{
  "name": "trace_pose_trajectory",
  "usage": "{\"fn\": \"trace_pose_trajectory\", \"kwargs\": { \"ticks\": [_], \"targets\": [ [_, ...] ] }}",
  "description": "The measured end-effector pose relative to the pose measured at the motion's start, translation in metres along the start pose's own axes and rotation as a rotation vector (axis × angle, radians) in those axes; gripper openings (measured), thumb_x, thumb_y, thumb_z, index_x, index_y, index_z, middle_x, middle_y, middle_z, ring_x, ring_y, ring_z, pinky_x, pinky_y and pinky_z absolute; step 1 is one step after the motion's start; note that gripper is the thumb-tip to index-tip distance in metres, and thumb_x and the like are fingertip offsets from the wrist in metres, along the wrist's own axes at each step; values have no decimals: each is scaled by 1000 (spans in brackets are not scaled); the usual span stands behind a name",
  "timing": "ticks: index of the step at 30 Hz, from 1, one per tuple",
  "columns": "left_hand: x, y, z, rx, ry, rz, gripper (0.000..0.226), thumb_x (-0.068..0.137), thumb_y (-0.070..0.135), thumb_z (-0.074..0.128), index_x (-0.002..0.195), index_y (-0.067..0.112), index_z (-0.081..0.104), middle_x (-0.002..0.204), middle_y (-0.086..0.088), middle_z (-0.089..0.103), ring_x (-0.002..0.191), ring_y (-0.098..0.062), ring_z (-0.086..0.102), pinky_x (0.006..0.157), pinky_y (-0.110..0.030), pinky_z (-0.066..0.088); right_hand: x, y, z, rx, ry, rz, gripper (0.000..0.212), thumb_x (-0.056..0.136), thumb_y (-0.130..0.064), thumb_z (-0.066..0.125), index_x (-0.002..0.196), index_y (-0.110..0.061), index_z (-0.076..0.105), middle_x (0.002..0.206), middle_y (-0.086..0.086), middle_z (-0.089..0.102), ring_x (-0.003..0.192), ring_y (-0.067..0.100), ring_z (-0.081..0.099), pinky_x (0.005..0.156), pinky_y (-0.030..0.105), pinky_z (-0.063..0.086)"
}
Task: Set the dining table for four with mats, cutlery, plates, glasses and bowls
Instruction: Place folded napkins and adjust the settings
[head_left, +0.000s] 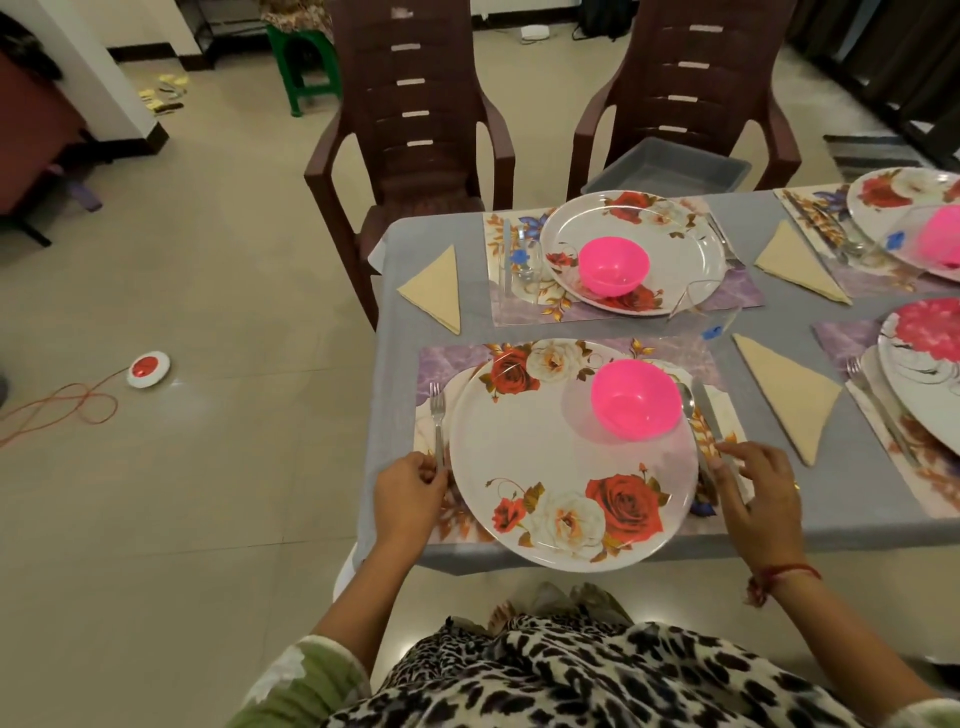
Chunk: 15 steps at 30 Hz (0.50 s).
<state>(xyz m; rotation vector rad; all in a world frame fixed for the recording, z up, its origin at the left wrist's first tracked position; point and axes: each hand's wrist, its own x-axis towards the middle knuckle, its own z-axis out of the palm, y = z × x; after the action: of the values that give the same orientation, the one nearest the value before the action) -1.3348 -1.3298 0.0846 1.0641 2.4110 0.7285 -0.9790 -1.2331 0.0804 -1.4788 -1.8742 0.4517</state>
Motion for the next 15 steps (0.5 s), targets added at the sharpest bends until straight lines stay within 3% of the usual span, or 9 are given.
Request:
{"fn": "trace_pose_trajectory", "kwargs": {
  "ticks": [6, 10, 15],
  "targets": [
    [-4, -3, -5, -15, -18, 27, 19, 86, 31, 67, 87, 13, 73, 79, 0, 72, 66, -10, 61, 59, -19, 43, 4, -1, 0, -2, 0, 49, 63, 89, -57, 38, 103, -2, 63, 99, 17, 55, 94, 22, 50, 78, 31, 41],
    [-7, -6, -8, -14, -19, 63, 17, 86, 27, 67, 87, 12, 74, 79, -2, 72, 66, -11, 61, 62, -22, 46, 6, -1, 4, 19, -34, 91, 51, 87, -44, 41, 101, 1, 63, 99, 21, 55, 90, 5, 41, 75, 0, 35],
    [-7, -8, -7, -15, 4, 92, 16, 84, 27, 69, 87, 12, 75, 78, -2, 73, 64, -10, 60, 62, -23, 46, 9, 6, 12, -7, -24, 114, 52, 87, -49, 39, 101, -5, 63, 100, 16, 56, 92, 10, 43, 75, 7, 31]
  ]
}}
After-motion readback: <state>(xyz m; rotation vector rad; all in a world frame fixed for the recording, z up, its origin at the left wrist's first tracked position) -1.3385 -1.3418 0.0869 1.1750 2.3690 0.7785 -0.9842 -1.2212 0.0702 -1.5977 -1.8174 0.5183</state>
